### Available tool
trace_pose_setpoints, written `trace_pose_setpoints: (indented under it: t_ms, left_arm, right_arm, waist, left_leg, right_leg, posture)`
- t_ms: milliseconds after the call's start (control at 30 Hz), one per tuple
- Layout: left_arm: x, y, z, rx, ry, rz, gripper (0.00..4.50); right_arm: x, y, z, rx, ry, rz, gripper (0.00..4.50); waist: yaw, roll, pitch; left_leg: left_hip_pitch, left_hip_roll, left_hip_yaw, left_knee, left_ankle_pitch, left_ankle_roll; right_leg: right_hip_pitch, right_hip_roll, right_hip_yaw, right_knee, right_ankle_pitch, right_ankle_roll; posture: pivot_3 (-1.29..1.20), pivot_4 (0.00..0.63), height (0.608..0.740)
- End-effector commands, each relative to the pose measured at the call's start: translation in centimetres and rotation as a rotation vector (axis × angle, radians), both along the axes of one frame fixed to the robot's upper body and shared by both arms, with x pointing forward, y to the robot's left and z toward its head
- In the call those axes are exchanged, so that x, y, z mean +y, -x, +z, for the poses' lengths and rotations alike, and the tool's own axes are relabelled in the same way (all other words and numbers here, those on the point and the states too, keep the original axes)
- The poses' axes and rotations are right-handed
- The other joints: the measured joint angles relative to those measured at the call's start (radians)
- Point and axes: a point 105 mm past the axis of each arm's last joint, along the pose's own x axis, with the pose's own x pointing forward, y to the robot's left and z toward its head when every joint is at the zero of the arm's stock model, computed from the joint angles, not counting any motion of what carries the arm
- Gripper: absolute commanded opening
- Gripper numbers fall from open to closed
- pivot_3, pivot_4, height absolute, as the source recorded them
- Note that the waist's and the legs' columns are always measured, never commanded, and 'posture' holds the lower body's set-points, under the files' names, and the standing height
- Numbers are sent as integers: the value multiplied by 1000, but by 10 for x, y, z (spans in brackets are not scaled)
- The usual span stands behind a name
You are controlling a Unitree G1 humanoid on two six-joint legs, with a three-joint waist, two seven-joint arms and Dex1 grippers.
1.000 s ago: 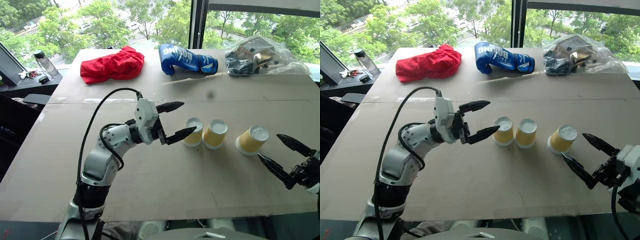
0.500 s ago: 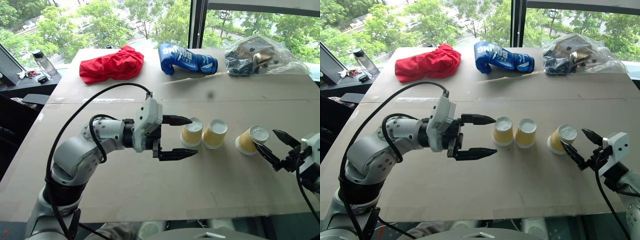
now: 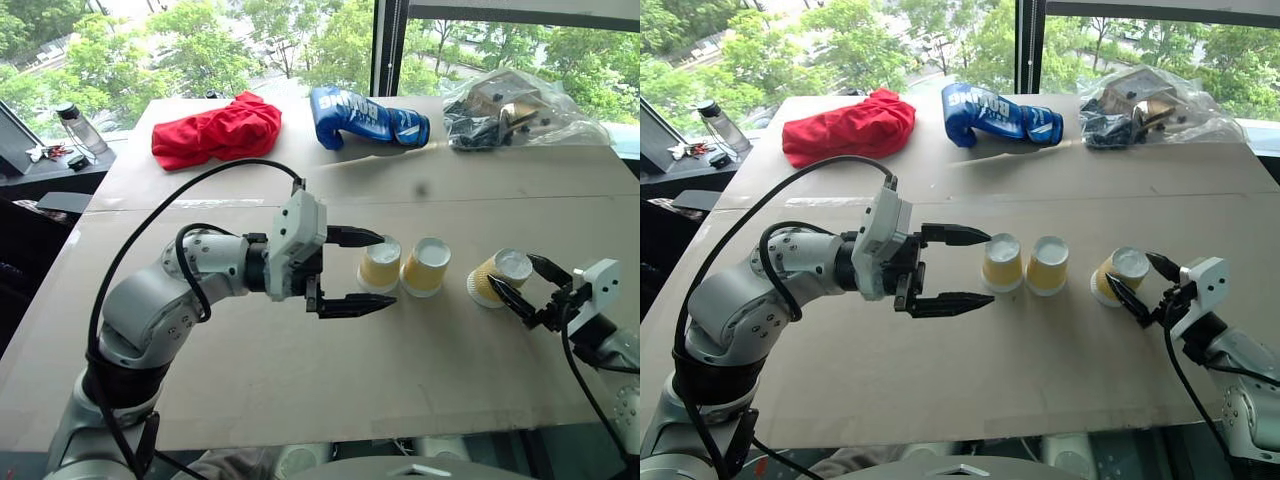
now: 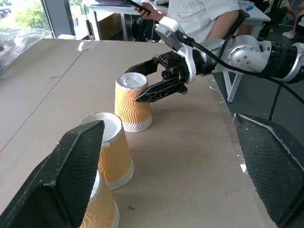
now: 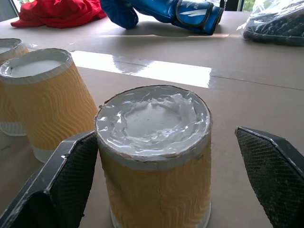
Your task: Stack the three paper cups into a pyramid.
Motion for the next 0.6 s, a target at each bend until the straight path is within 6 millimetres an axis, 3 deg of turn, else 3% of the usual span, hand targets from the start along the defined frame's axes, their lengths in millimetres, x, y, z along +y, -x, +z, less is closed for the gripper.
trace_pose_setpoints:
  t_ms: [33, 100, 233, 467, 600]
  left_arm:
    - [-1, 5, 6, -56, -7, -15, 4493]
    - [-1, 5, 5, -56, -8, -15, 4500]
    - [-1, 6, 4, -59, -15, -25, 4500]
    - [7, 4, -7, -29, -19, 17, 4500]
    - [14, 2, -9, -24, -6, 60, 4500]
  right_arm:
    - [4, -1, 11, -61, -20, -2, 4247]
    - [5, -1, 12, -68, -33, 0, 3690]
    - [11, 2, 13, -74, -55, 12, 1972]
    - [15, -5, 40, -151, -35, 35, 1910]
    - [32, -14, 66, -190, -26, 128, 1910]
  waist:
    - [-1, 0, 0]
    - [-1, 0, 0]
    - [-1, 0, 0]
    - [-4, 1, 1]
    - [-3, 3, 2]
  left_leg:
    - [0, 0, 0, 0, 0, 0]
    - [0, 0, 0, 0, 0, 0]
    - [0, 0, 0, 0, 0, 0]
    - [0, 0, 1, 0, 0, 0]
    - [1, 0, 1, 0, 0, 0]
  right_leg:
    - [0, 0, 0, 0, 0, 0]
    - [0, 0, 0, 0, 0, 0]
    - [0, 0, 0, 0, 0, 0]
    - [0, 0, 1, 0, 0, 0]
    - [-1, 0, 2, 1, 0, -1]
  posture:
    - [0, 150, 737]
    - [0, 150, 737]
    - [0, 150, 737]
    - [0, 150, 737]
    - [0, 150, 737]
